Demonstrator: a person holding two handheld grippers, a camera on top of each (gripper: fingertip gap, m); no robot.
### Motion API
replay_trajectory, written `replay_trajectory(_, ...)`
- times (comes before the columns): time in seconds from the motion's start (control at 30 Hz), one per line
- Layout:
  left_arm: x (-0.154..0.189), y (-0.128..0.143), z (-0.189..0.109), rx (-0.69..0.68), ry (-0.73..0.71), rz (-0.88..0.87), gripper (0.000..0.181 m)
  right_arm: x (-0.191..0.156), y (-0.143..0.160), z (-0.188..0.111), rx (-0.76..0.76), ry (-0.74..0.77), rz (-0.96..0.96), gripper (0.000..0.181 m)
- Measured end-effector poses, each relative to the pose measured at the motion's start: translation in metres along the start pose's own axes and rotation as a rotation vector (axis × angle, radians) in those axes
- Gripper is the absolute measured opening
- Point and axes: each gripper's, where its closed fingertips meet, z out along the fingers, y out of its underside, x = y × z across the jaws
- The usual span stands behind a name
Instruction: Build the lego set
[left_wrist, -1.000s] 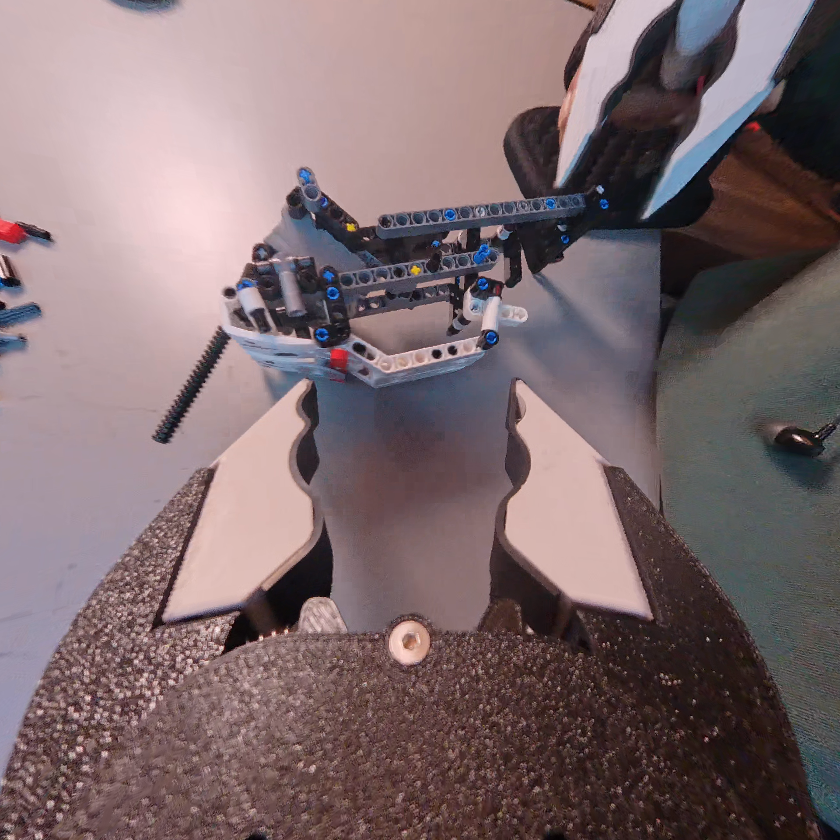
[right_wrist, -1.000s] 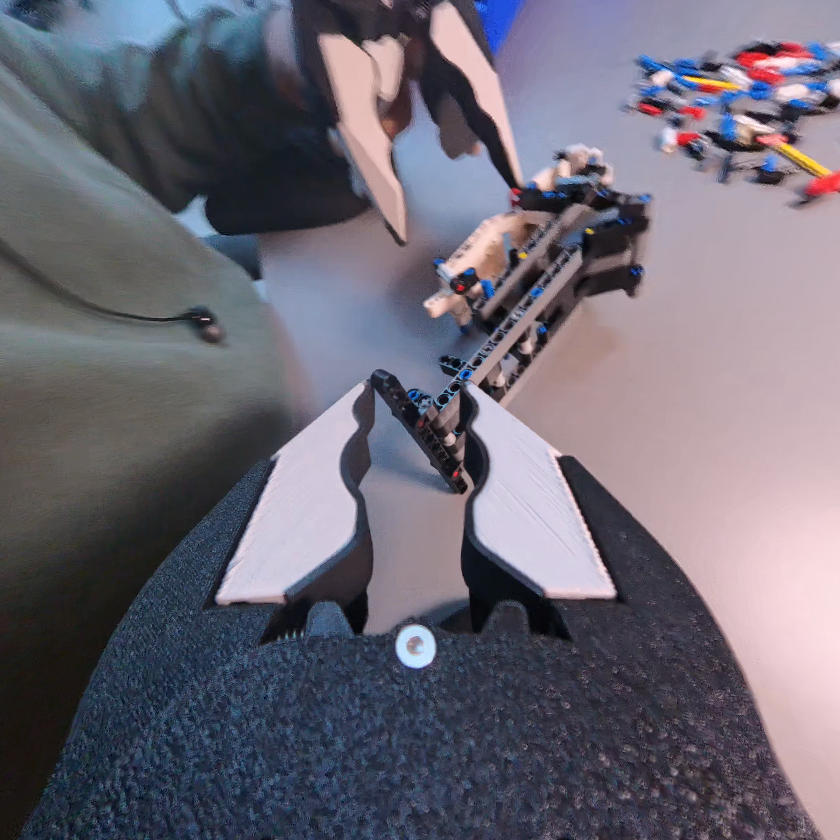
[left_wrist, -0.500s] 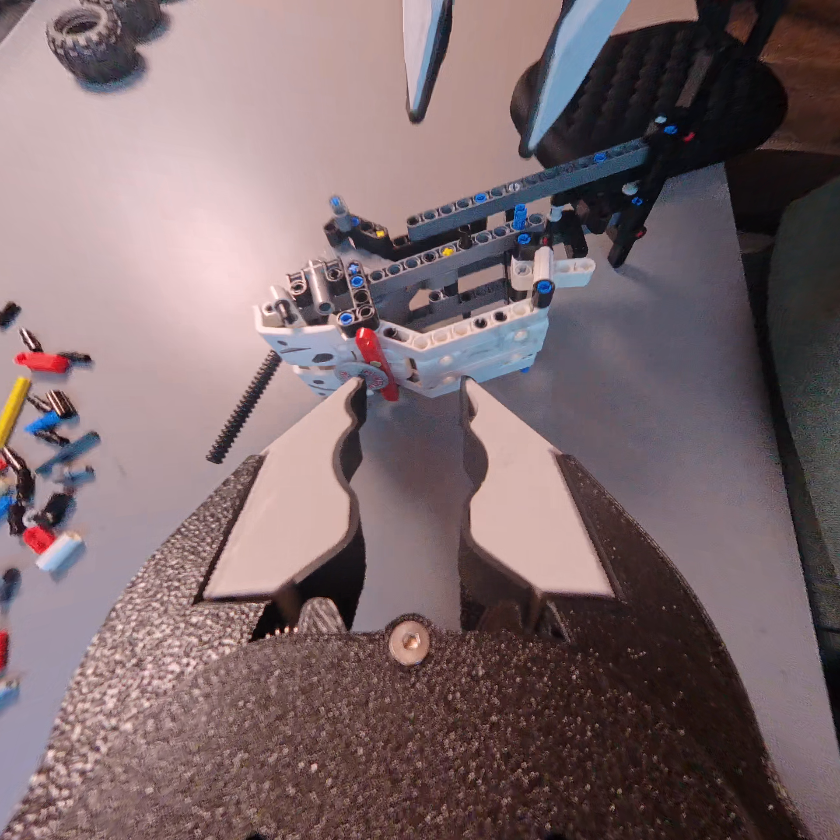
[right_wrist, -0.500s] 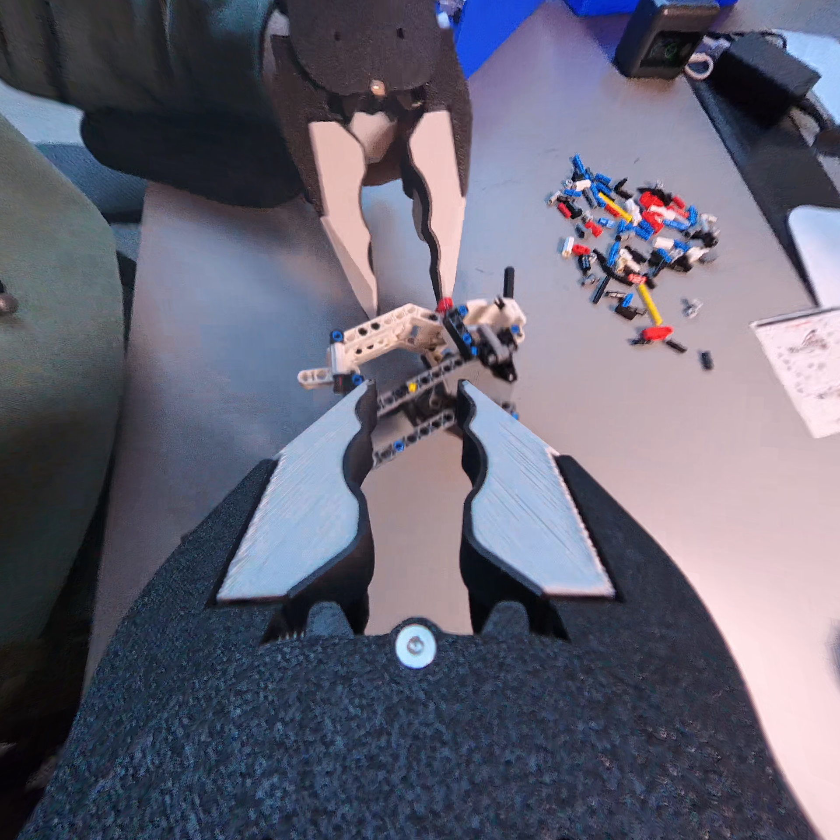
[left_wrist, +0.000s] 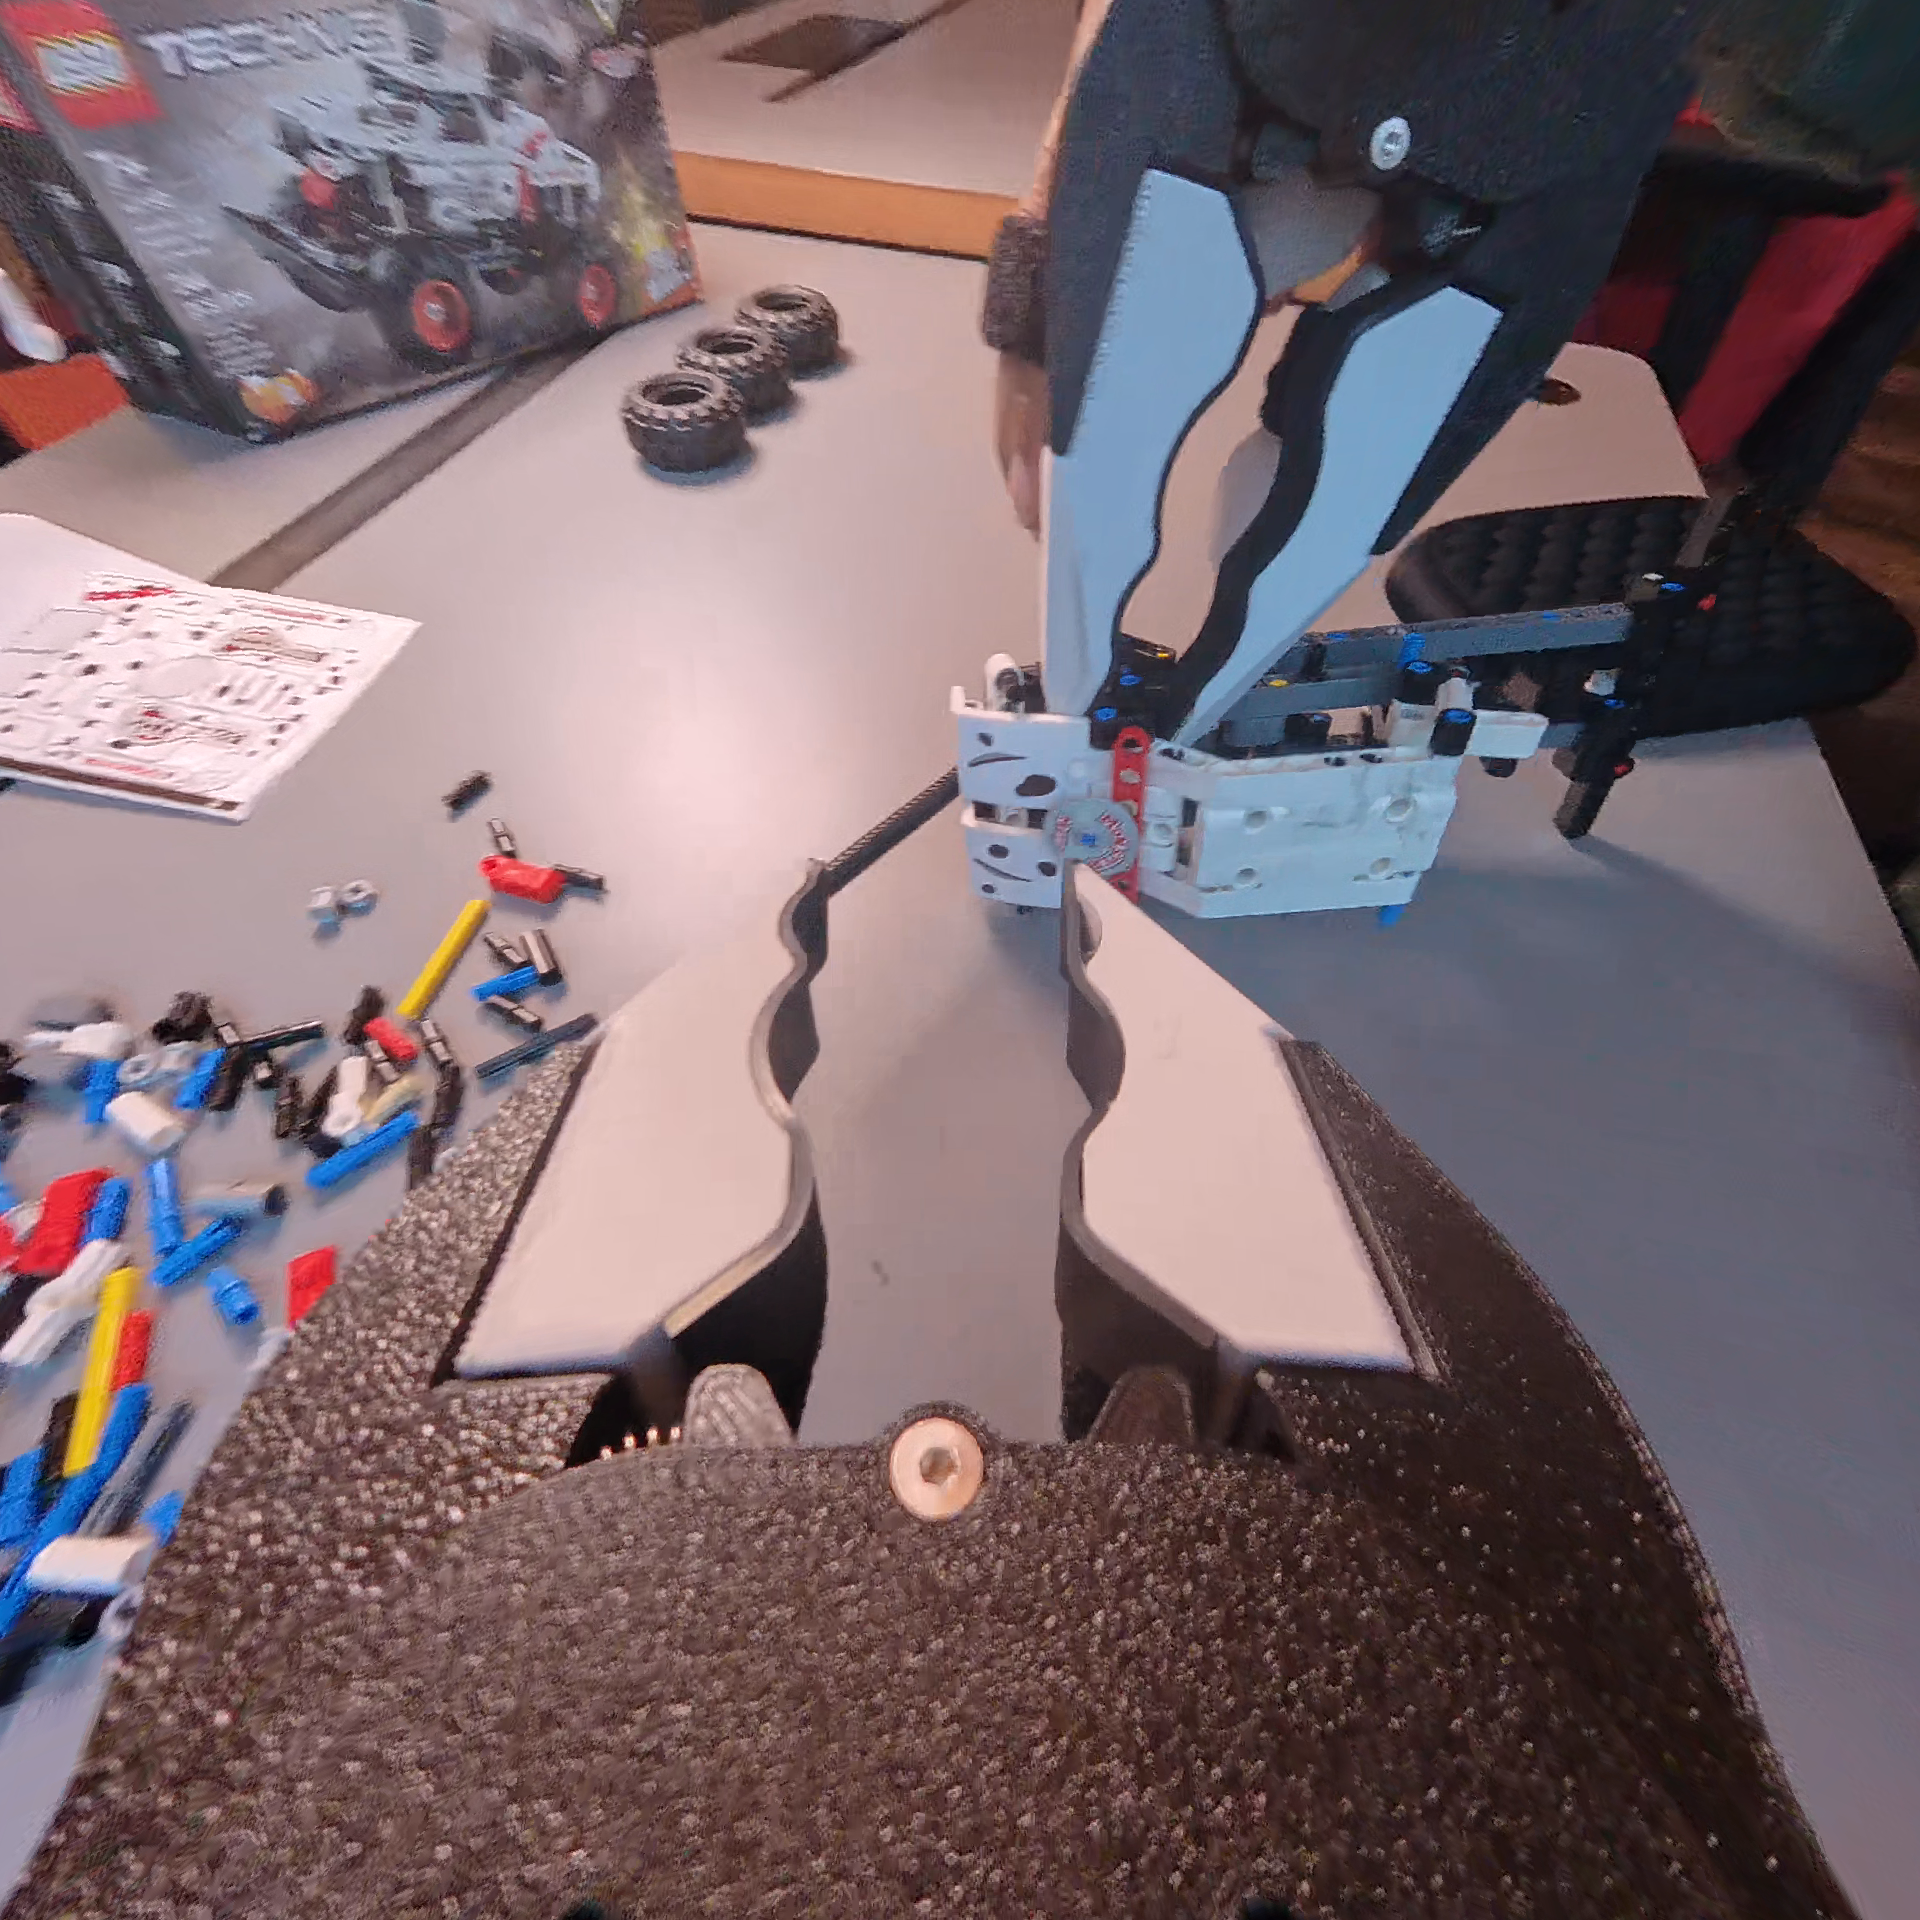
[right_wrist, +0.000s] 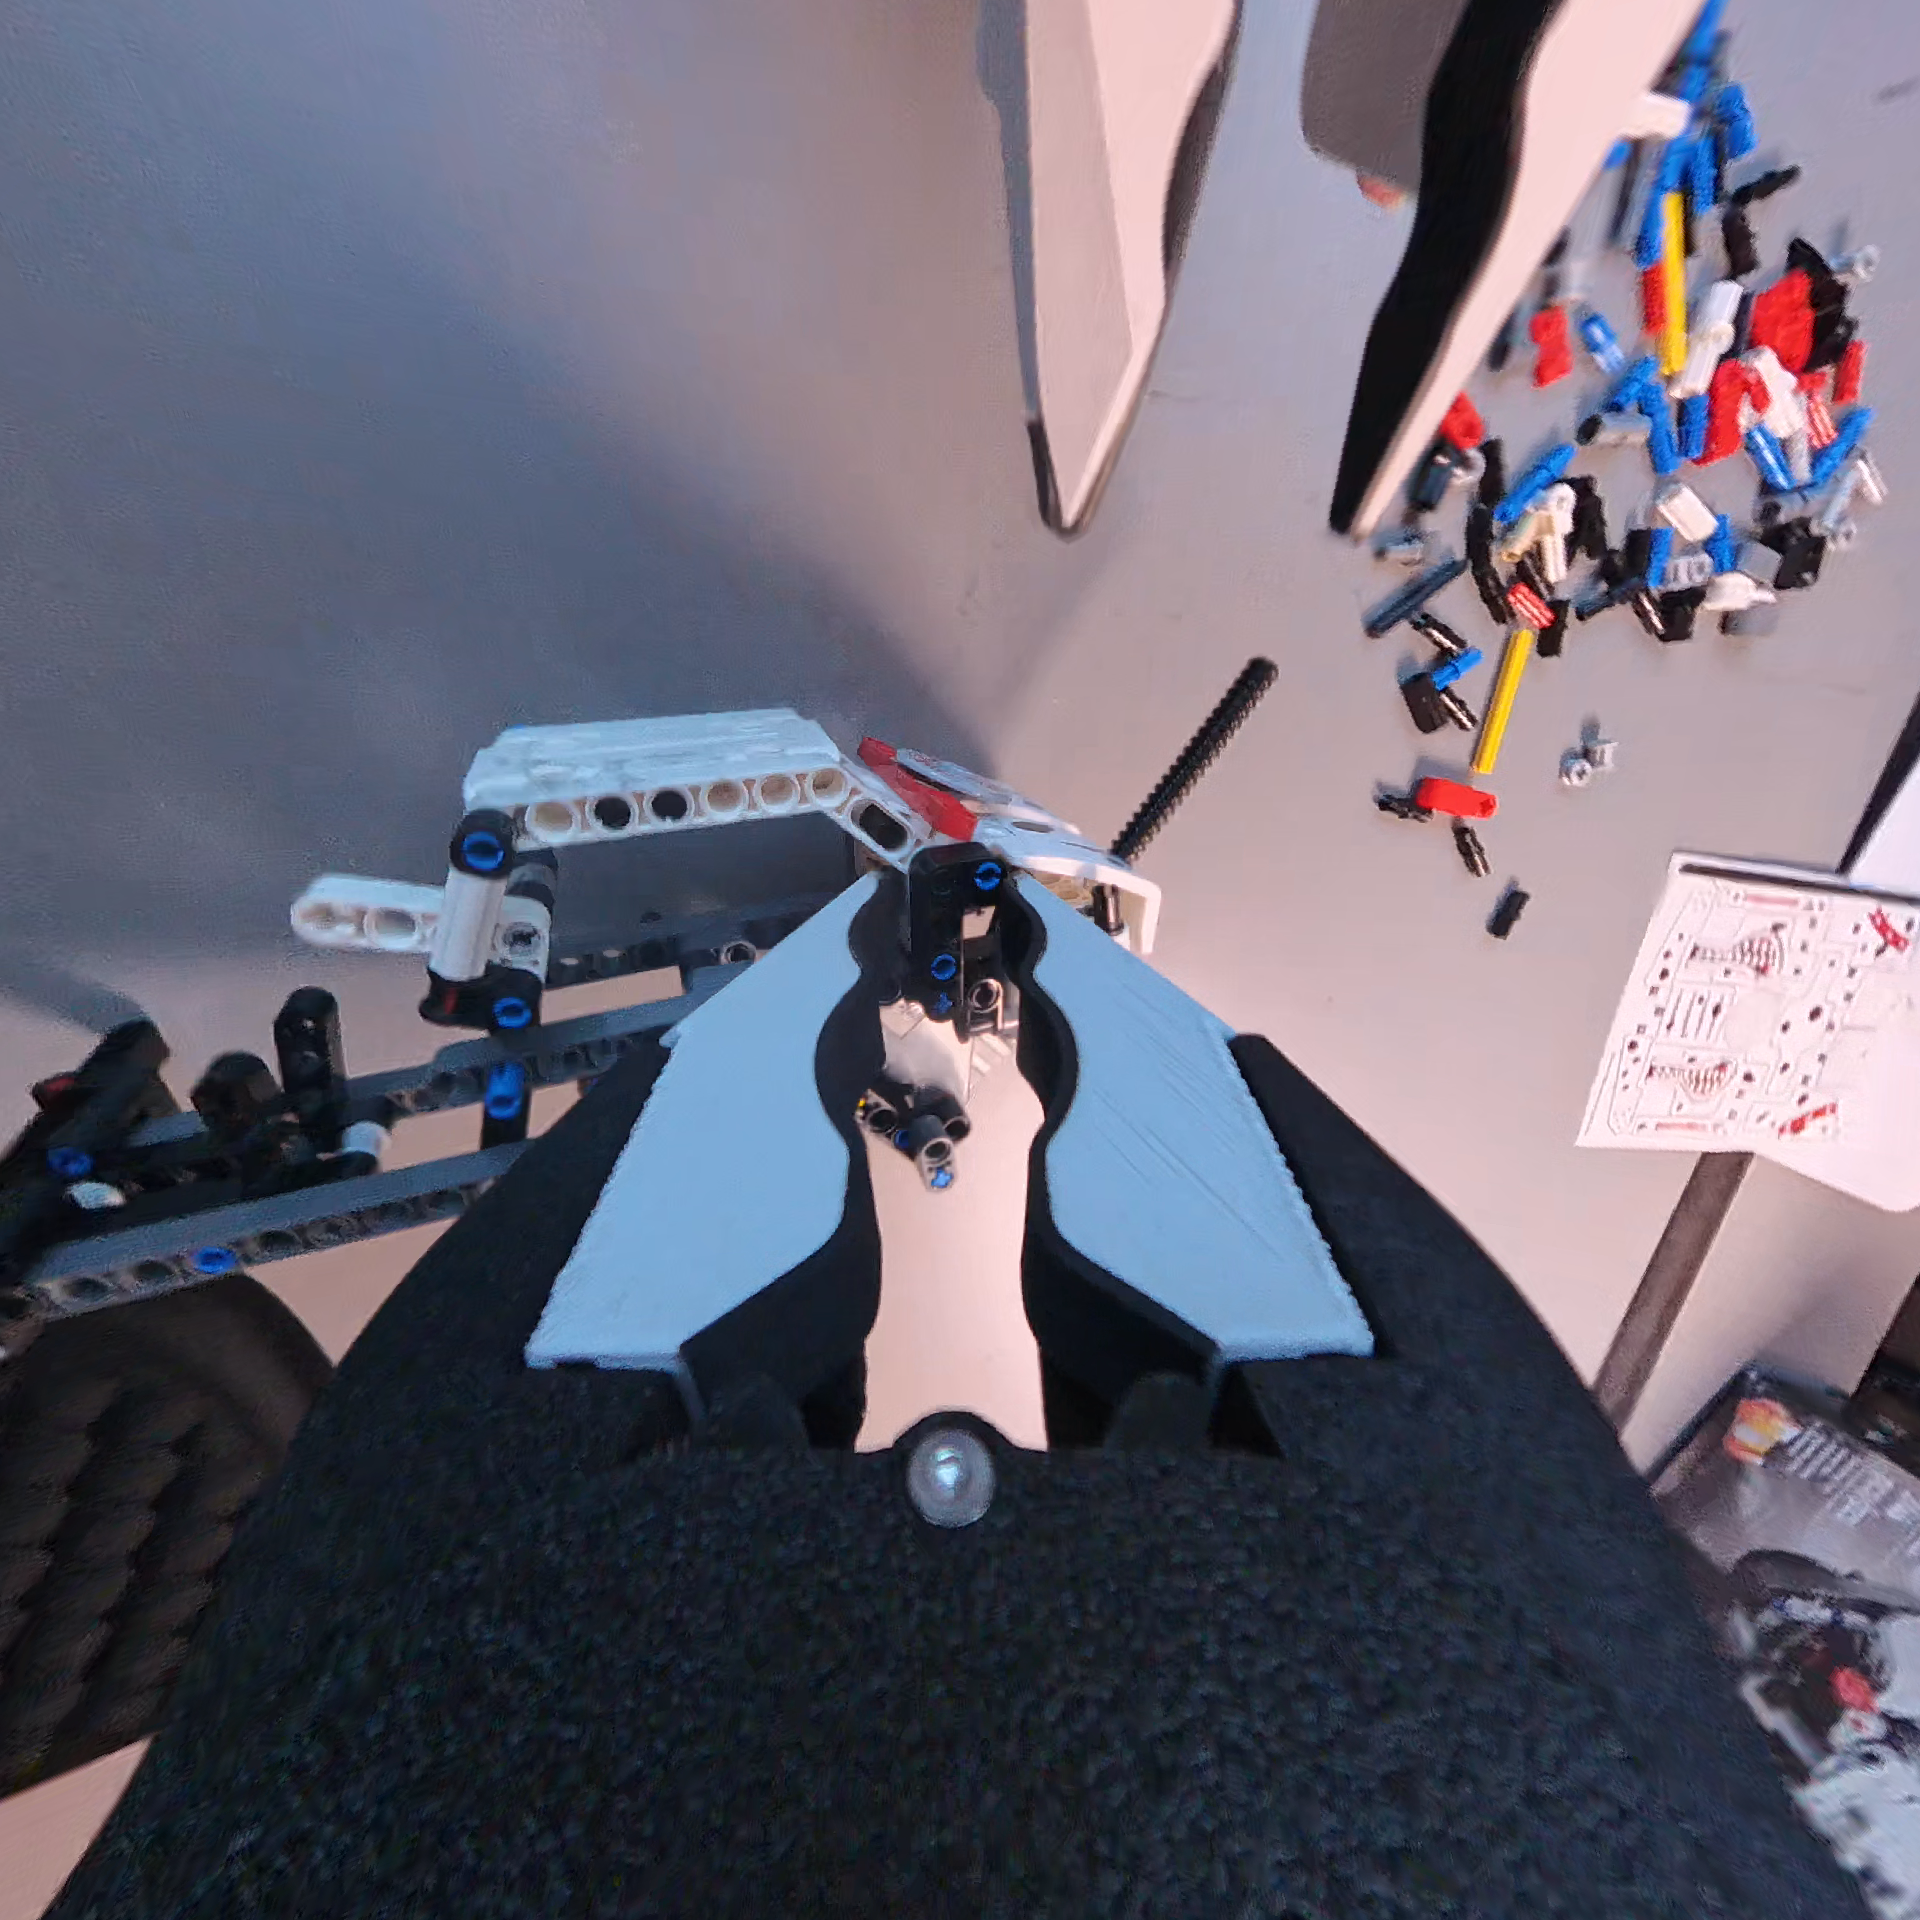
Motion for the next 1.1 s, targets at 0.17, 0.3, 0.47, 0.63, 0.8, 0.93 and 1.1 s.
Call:
replay_trajectory(0.17, -0.016, -0.016, -0.021, 0.122, -0.007, -0.117, 0.064, 0.049, 0.03, -0.035, 0.136, 0.22, 0.527, 0.016)
replay_trajectory(0.3, -0.007, -0.018, -0.018, 0.126, 0.069, -0.172, 0.077, 0.075, 0.072, -0.058, 0.282, 0.439, 0.915, 0.014)
replay_trajectory(0.47, 0.02, -0.012, -0.003, 0.03, 0.089, -0.064, 0.087, 0.07, 0.123, -0.049, 0.493, 0.642, 1.263, 0.014)
replay_trajectory(0.63, 0.024, 0.011, 0.029, -0.128, -0.058, 0.078, 0.09, 0.052, 0.118, -0.051, 0.66, 0.749, 1.388, 0.015)
replay_trajectory(0.8, -0.004, 0.041, 0.042, -0.346, -0.259, 0.364, 0.059, 0.04, 0.087, -0.044, 0.699, 0.655, 1.327, 0.018)
replay_trajectory(0.93, -0.007, 0.048, 0.041, -0.327, -0.195, 0.296, 0.041, 0.04, 0.076, -0.041, 0.745, 0.597, 1.281, 0.025)
replay_trajectory(1.1, -0.016, 0.042, 0.029, -0.25, -0.16, 0.202, 0.002, 0.033, 0.067, -0.037, 0.731, 0.546, 1.233, 0.022)
